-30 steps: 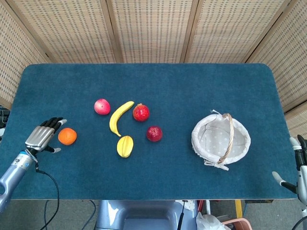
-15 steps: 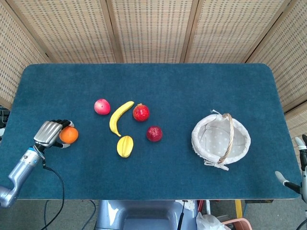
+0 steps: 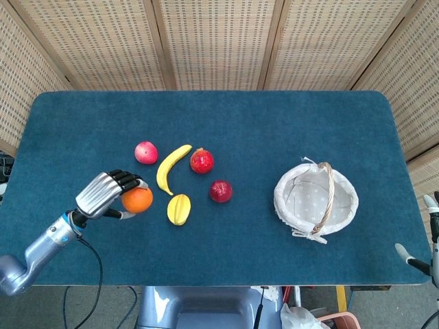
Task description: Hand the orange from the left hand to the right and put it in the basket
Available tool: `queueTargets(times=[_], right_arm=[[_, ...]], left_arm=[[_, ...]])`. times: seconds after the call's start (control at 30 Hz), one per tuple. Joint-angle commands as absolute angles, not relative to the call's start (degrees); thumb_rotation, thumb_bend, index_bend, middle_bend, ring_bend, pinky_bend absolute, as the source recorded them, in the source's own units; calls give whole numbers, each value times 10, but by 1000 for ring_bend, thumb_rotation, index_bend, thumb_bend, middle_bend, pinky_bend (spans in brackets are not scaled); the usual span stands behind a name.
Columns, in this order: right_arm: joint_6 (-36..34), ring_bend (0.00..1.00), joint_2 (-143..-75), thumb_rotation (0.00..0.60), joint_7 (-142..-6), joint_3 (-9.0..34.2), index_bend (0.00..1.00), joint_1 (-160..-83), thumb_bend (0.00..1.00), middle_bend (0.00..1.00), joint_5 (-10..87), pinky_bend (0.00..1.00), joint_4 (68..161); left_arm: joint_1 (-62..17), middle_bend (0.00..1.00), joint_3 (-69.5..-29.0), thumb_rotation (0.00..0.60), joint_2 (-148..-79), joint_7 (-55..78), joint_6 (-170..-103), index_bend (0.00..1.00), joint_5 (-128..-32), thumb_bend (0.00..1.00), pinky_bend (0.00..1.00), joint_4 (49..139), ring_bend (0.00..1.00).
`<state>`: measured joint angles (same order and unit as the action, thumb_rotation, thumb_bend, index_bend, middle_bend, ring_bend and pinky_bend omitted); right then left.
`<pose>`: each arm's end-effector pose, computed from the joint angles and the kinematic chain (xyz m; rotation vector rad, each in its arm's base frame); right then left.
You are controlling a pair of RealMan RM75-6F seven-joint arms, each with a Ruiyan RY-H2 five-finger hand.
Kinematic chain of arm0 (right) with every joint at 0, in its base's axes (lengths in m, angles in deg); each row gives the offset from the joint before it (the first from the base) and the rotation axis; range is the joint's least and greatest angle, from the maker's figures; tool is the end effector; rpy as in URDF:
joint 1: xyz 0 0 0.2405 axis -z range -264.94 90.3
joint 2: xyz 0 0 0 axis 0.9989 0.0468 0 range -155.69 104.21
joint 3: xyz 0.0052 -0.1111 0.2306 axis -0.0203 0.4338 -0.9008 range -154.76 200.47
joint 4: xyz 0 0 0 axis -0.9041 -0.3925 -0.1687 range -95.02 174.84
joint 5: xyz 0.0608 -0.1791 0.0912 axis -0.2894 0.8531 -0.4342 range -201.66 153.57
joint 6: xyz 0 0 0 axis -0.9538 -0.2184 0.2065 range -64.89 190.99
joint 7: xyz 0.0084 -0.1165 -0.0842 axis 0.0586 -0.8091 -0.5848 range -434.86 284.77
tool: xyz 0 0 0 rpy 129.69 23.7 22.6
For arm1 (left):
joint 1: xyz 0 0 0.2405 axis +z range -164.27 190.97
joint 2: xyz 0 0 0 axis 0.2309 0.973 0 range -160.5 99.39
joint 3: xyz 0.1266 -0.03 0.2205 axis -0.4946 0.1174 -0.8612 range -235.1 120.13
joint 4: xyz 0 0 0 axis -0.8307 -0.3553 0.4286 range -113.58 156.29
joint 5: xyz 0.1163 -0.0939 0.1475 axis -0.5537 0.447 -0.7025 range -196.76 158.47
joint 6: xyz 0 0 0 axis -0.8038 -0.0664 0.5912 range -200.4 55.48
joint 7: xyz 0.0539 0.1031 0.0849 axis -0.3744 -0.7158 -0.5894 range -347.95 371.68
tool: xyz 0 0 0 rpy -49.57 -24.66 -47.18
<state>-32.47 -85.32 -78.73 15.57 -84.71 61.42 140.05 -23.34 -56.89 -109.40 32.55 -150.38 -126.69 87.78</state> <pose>-0.2966 -0.1531 0.2071 1.1720 -0.7797 0.9480 -0.2012 0.3206 0.0699 -2.0955 -0.5816 -1.3337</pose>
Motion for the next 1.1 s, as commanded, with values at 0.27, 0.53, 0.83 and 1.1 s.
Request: queueTargets(times=[0.27, 0.53, 0.83, 1.1], right_arm=[[-303, 0, -867, 600, -820, 152, 0, -857, 0, 0, 590, 0, 1397], [-307, 0, -863, 600, -803, 140, 0, -851, 0, 0, 562, 0, 1387], [-312, 0, -857, 600, -787, 140, 0, -846, 0, 0, 562, 0, 1385], [-329, 0, -854, 600, -785, 148, 0, -840, 0, 0, 591, 0, 1395]], left_arm=[[-383, 510, -586, 600, -1228, 283, -1442, 522, -1377, 95, 406, 806, 387], [-430, 503, -601, 600, -1333, 310, -1405, 522, -1365, 35, 390, 689, 387], [-434, 5, -626, 600, -1351, 316, -1438, 15, -1354, 0, 108, 647, 27], [-385, 0, -610, 600, -1218, 254, -1500, 0, -1301, 0, 1, 772, 0]])
